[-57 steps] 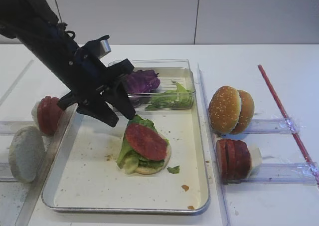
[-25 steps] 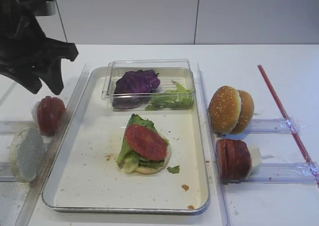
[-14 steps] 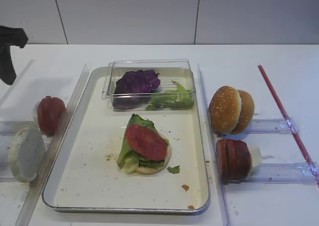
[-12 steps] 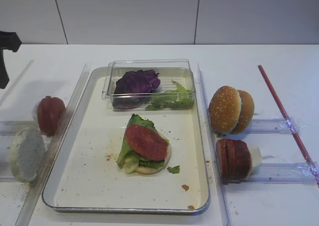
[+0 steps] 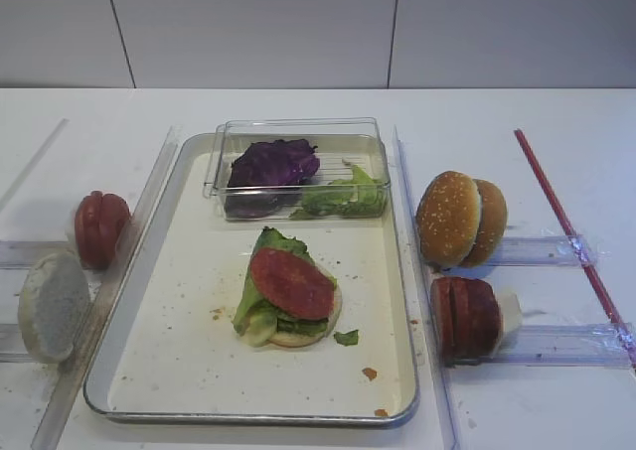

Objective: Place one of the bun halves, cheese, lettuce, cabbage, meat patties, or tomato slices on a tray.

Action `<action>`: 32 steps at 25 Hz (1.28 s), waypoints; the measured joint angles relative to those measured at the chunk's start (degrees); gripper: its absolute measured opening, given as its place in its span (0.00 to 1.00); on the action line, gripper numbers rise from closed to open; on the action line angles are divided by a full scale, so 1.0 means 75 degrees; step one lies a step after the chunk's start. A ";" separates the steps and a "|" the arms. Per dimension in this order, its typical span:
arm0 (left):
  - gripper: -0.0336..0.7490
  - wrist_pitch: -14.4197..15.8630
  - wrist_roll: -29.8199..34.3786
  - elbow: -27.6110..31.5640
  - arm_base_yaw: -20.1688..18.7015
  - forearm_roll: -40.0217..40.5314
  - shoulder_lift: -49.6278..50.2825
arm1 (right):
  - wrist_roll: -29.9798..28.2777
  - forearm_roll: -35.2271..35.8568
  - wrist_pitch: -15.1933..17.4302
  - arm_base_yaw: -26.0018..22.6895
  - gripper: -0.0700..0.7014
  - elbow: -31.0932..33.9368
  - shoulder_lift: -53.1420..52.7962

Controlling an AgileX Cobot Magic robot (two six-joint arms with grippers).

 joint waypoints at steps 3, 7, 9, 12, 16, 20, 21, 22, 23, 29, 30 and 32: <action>0.45 0.0014 0.0000 0.0501 0.0000 0.0000 -0.0714 | 0.0000 0.0000 0.0000 0.0000 0.11 0.0000 0.0000; 0.45 0.0031 0.0000 0.0998 0.0000 -0.0115 -0.1676 | 0.0000 0.0000 0.0000 0.0000 0.11 0.0000 0.0000; 0.45 0.0077 0.0000 0.1133 0.0000 -0.0149 -0.2155 | 0.0000 0.0000 0.0000 0.0000 0.11 0.0000 0.0000; 0.45 0.0098 0.0000 0.1304 0.0000 -0.0197 -0.2825 | 0.0000 0.0000 0.0000 0.0000 0.11 0.0000 0.0000; 0.45 0.0130 0.0000 0.1655 0.0000 -0.0260 -0.3722 | 0.0000 0.0000 0.0000 0.0000 0.11 0.0000 0.0000; 0.44 0.0157 0.0213 0.2141 0.0000 -0.0402 -0.4605 | 0.0000 0.0000 0.0000 0.0000 0.11 0.0000 0.0000; 0.44 0.0170 0.0298 0.2287 0.0000 -0.0492 -0.4795 | 0.0000 0.0000 0.0000 0.0000 0.11 0.0000 0.0000; 0.44 0.0186 0.0395 0.2422 0.0000 -0.0547 -0.5010 | 0.0000 0.0000 0.0000 0.0000 0.11 0.0000 0.0000; 0.44 0.0196 0.0473 0.2526 0.0000 -0.0580 -0.5197 | 0.0000 0.0000 0.0000 0.0000 0.11 0.0000 0.0000; 0.43 0.0203 0.0735 0.3159 0.0000 -0.0901 -0.5904 | 0.0000 0.0000 0.0000 0.0000 0.11 0.0000 0.0000; 0.42 0.0203 0.0834 0.3205 0.0000 -0.0938 -0.6029 | 0.0000 0.0000 0.0000 0.0000 0.11 0.0000 0.0000; 0.40 0.0203 0.0916 0.3363 0.0000 -0.1042 -0.6278 | 0.0000 0.0000 0.0000 0.0000 0.11 0.0000 0.0000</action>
